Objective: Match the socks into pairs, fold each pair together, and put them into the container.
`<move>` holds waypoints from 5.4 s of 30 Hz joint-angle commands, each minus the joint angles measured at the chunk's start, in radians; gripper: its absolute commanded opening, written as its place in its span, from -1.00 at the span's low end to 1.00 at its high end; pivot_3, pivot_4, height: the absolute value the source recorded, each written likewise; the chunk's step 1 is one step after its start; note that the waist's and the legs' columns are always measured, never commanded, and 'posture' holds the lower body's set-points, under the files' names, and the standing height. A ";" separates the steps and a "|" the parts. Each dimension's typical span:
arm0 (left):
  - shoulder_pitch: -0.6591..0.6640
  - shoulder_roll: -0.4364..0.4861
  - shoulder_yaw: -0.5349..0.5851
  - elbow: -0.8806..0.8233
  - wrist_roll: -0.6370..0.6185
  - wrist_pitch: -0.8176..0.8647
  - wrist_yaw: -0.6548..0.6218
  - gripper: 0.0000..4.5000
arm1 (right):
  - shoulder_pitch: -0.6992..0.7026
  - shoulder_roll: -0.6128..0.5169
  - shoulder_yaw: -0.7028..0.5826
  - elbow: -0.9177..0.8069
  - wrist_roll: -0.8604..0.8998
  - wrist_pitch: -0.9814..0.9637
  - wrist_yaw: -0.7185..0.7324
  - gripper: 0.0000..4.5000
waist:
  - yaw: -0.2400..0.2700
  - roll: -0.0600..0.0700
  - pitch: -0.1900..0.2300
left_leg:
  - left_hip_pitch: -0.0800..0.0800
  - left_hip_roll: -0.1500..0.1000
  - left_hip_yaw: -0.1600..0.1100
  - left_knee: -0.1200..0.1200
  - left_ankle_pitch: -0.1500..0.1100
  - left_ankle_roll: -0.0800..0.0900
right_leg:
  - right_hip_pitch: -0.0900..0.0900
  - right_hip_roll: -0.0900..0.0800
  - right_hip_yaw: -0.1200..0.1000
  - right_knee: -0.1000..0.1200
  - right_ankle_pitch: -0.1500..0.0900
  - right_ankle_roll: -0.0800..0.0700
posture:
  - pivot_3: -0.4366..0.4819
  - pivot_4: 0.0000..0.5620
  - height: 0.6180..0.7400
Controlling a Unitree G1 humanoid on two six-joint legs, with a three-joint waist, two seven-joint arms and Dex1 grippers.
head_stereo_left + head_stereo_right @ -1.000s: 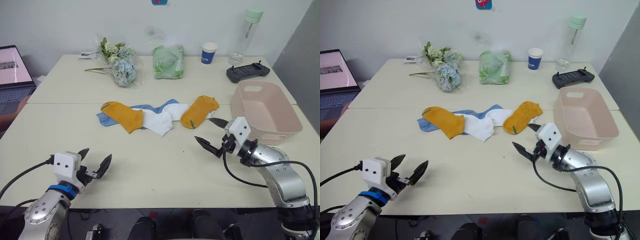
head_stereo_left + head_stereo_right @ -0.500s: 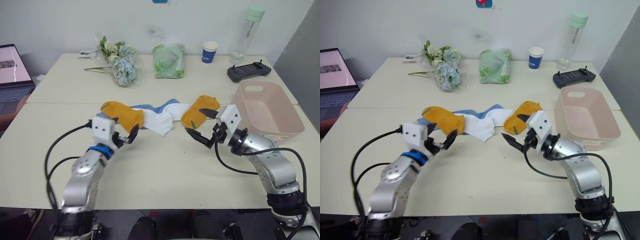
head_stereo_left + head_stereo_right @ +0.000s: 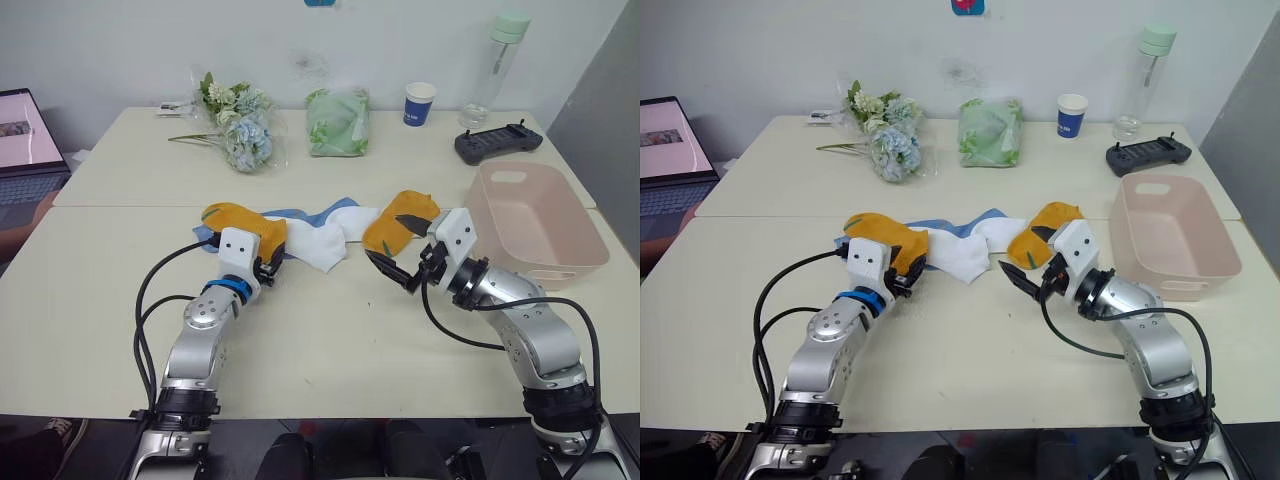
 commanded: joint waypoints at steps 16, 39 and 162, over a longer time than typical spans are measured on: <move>0.034 0.077 0.079 -0.148 -0.119 0.071 -0.114 -0.98 | -0.002 -0.023 -0.011 -0.090 0.021 0.057 -0.017 1.00 | 0.000 0.000 0.000 | 0.000 0.000 0.000 0.000 0.000 0.000 | 0.000 0.000 0.000 0.000 0.000 0.000 | -0.05 -0.47 1.00; 0.007 0.007 0.009 0.010 0.018 -0.059 -0.033 0.98 | 0.028 -0.040 0.008 -0.133 0.027 0.064 -0.008 1.00 | 0.002 0.000 0.000 | 0.000 -0.001 0.000 0.000 0.000 0.000 | 0.000 0.000 -0.001 0.000 0.000 0.000 | -0.05 -0.47 1.00; -0.077 -0.018 -0.035 0.072 0.093 0.010 0.068 0.99 | 0.077 -0.061 0.014 -0.187 0.030 0.086 -0.008 1.00 | 0.002 0.000 0.000 | 0.000 -0.001 -0.001 0.000 0.000 0.000 | 0.002 0.000 -0.001 -0.002 0.000 0.001 | -0.05 -0.47 1.00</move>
